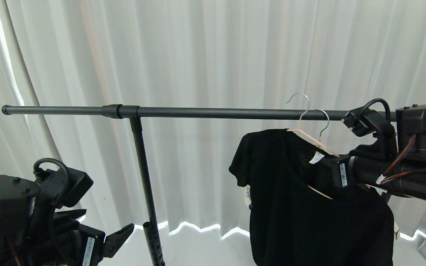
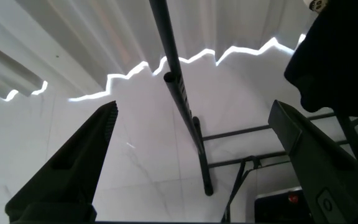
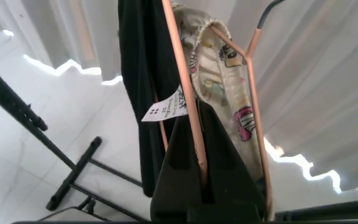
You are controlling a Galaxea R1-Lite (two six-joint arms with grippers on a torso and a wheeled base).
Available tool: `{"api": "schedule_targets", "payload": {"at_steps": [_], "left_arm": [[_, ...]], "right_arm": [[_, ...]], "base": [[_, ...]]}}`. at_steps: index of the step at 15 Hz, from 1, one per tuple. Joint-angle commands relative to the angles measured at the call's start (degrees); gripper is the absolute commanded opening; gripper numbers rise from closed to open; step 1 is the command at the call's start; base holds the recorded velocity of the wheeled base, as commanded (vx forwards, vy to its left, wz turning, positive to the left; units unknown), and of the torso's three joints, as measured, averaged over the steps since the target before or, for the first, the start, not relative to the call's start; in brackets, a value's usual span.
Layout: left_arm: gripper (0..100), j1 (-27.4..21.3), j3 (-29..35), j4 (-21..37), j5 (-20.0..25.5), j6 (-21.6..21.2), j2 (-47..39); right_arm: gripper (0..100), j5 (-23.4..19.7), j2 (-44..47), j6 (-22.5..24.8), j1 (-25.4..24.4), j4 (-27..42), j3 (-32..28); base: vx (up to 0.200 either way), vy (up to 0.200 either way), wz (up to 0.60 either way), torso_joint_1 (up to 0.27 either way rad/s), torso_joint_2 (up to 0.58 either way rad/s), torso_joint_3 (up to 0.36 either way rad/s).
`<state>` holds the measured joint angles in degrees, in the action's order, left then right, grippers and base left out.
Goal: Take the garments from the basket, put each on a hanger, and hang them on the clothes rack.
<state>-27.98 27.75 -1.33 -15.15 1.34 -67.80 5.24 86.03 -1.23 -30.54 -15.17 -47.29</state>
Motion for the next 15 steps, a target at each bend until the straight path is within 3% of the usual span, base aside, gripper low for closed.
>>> {"api": "schedule_targets", "payload": {"at_steps": [1,6,15], "left_arm": [[100,-0.1,0.0,0.0,-0.1,0.0,-0.1],[100,-3.8,-0.1,-0.1,-3.4,0.2,0.0],[100,-4.5,-0.3,-0.1,-4.8,0.2,0.0]], "right_arm": [[0,0.7,3.2,-0.2,0.0,-0.7,-1.7],[0,1.7,5.8,-0.2,-0.1,-2.5,-2.5],[0,1.7,8.3,-0.2,-1.2,-2.3,-2.5]], "base": [[0.0,0.0,0.0,0.0,0.0,0.0],[0.0,0.0,0.0,0.0,0.0,0.0],[0.0,0.0,0.0,0.0,0.0,0.0]]}}
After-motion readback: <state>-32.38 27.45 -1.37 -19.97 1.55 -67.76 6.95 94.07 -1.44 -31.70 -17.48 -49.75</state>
